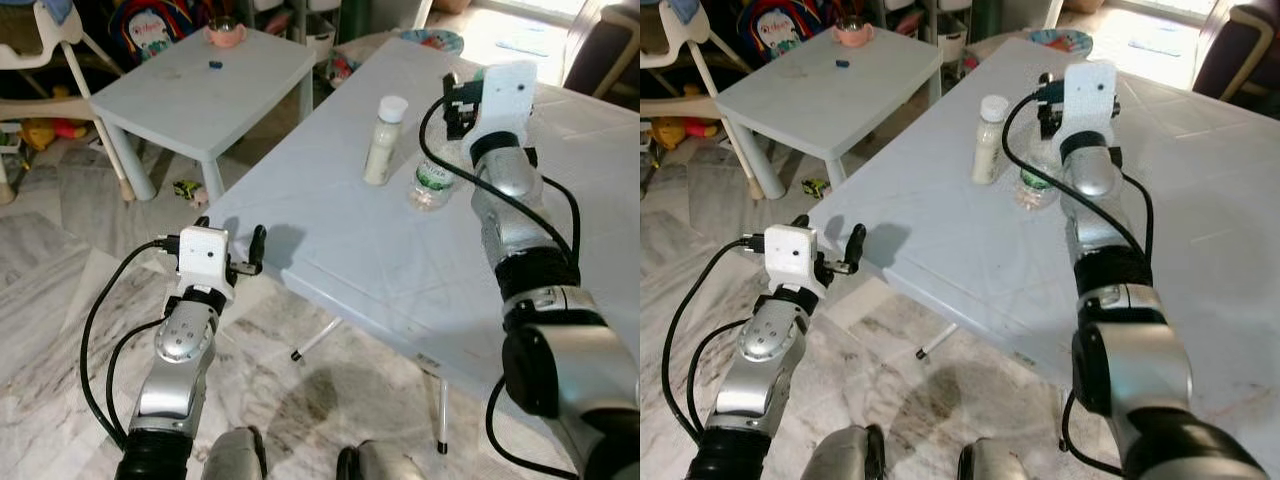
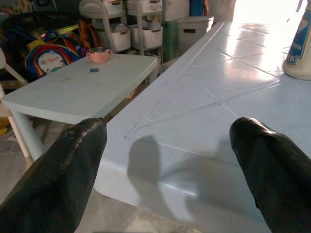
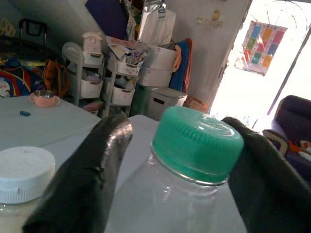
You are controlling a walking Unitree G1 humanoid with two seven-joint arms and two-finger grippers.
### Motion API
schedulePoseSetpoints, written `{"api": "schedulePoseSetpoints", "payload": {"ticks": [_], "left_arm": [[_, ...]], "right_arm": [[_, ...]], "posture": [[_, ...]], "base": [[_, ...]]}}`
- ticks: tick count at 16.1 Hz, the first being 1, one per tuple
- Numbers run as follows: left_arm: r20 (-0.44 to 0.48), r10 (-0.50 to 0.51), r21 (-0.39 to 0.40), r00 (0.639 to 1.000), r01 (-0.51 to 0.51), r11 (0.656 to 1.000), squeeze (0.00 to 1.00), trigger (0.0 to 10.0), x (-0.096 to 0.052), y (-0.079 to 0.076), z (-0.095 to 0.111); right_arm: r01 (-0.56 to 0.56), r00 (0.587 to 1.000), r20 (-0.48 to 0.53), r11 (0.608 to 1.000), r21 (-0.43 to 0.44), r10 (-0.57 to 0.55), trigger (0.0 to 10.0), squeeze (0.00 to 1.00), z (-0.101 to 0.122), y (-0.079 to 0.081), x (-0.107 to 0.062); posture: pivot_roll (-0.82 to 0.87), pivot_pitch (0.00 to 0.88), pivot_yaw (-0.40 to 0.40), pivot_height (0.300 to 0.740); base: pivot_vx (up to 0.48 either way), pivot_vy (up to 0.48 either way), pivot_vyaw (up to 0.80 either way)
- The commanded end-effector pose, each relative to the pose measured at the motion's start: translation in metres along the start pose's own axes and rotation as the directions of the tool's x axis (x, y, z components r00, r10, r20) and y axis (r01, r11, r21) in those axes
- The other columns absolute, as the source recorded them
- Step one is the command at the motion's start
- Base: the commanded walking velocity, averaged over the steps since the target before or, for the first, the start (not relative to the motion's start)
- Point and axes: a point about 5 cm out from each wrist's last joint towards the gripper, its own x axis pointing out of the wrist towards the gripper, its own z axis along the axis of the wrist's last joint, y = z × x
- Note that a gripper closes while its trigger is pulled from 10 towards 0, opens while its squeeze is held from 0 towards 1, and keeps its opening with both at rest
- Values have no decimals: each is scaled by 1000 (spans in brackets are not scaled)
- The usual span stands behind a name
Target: Restocking fridge
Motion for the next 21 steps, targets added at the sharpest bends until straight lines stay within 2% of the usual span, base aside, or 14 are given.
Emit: {"api": "schedulePoseSetpoints", "payload": {"ticks": [1, 7, 12, 15, 16, 17, 20, 21], "left_arm": [[-4, -8, 11, 1000, 8, 1000, 0, 10000, 1, -2, 1], [-17, -19, 15, 1000, 19, 1000, 0, 10000, 2, -4, -1], [-56, -18, 42, 998, 20, 999, 0, 10000, 2, -5, -4], [-63, -8, 55, 998, 12, 998, 0, 10000, 0, 2, -2], [-76, -2, 54, 997, 6, 999, 0, 10000, -2, 3, -5], [-92, -10, 48, 996, 14, 999, 0, 10000, -4, -1, -9], [-103, -34, 42, 994, 38, 998, 0, 10000, -8, -7, -11], [-113, -32, 37, 993, 36, 999, 0, 10000, -9, -7, -13]], "right_arm": [[15, 1000, -2, 1000, 2, -15, 0, 0, 0, -4, 2], [16, 1000, -20, 1000, 8, -16, 0, 0, -3, -6, 2], [18, 999, -43, 1000, 25, -17, 0, 0, -6, -4, -5], [-2, 996, -84, 999, 39, 5, 0, 0, -6, 2, -18], [-11, 993, -120, 999, 54, 17, 0, 0, -10, 7, -28], [-29, 990, -140, 999, 39, 35, 0, 0, -14, 10, -38], [-24, 981, -190, 998, 64, 35, 0, 0, -19, 11, -52], [-38, 978, -204, 996, 76, 53, 1020, 0, -21, 14, -61]], "posture": [[52, 94, -14, 740], [50, 93, -13, 740], [56, 110, -8, 740], [54, 133, -14, 740], [51, 132, -16, 740], [46, 130, -16, 740], [40, 121, -17, 740], [35, 118, -16, 740]], "base": [[0, 0, 0], [0, 0, 0], [0, 0, 0], [0, 0, 0], [0, 0, 0], [0, 0, 0], [0, 0, 0], [0, 0, 0]]}}
